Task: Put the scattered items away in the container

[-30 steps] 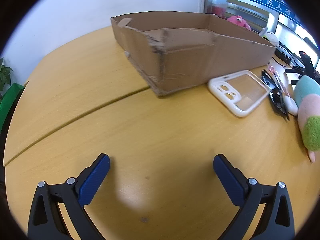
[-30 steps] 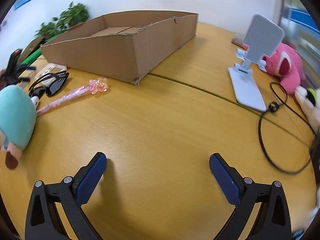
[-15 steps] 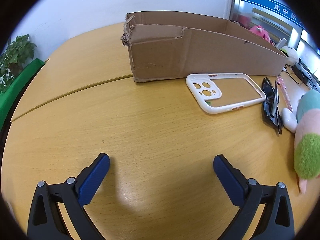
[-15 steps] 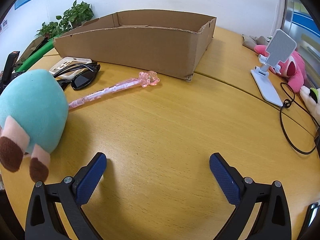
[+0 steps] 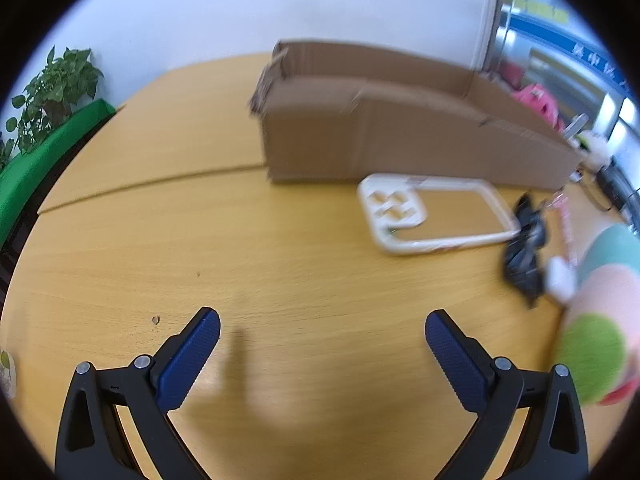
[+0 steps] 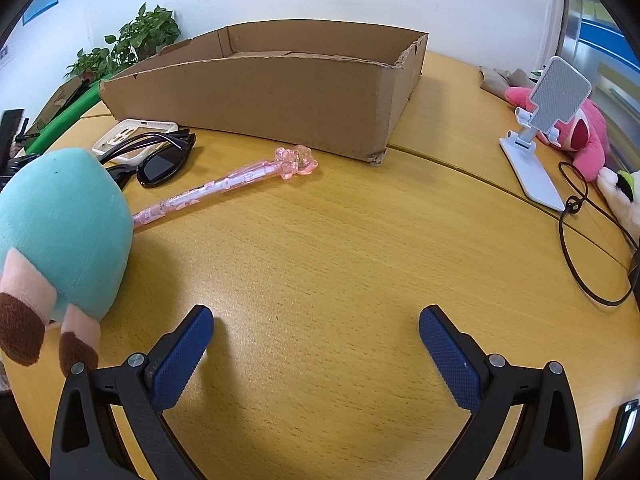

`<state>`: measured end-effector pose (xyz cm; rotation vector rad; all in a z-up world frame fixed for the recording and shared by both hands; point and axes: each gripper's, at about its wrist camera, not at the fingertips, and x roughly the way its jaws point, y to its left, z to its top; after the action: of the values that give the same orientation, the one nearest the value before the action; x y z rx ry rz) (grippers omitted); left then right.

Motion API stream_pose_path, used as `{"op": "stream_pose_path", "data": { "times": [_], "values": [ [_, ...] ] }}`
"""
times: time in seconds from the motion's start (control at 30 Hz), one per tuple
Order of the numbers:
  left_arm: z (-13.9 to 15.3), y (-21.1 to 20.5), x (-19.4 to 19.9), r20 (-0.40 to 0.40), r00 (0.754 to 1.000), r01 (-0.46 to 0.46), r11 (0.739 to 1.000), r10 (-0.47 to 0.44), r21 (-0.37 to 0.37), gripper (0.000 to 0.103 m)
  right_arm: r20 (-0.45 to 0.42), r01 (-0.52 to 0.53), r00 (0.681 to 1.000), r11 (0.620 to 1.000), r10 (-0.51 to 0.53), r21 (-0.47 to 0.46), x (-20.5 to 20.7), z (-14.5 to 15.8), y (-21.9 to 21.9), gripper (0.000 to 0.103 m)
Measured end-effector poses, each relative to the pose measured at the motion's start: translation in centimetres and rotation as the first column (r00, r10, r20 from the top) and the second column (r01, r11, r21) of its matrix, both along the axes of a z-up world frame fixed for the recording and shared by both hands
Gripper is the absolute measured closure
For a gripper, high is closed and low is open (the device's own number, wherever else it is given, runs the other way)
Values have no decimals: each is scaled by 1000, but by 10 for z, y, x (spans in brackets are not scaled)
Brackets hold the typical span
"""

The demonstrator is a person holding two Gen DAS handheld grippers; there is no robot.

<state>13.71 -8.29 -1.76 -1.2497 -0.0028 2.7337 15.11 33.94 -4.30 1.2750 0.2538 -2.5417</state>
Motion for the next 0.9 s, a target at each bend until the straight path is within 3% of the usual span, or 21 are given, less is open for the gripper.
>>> {"op": "stream_pose_path", "data": {
  "times": [0.17, 0.3, 0.37, 0.5, 0.67, 0.9],
  "values": [
    [53, 51, 42, -113, 989, 111, 986, -98, 122, 0, 0, 3, 1000, 1000, -3, 0, -2, 0, -1, 0],
    [56, 111, 60, -79, 957, 290, 936, -280, 200, 0, 0, 4, 1000, 1000, -4, 1, -3, 0, -2, 0],
    [45, 141, 62, -49, 939, 344, 920, -341, 187, 0, 0, 5, 1000, 1000, -5, 0, -3, 0, -2, 0],
    [16, 177, 59, 4, 937, 346, 933, -348, 102, 0, 0, 5, 1000, 1000, -5, 0, -3, 0, -2, 0],
    [0, 179, 45, 93, 936, 330, 937, -341, 115, 1, 0, 6, 1000, 1000, -6, 1, -3, 0, -2, 0],
    [-8, 177, 39, 100, 924, 355, 924, -370, 139, 1, -3, 66, 998, 998, -66, 5, 1, 0, -3, 0]
  ]
}}
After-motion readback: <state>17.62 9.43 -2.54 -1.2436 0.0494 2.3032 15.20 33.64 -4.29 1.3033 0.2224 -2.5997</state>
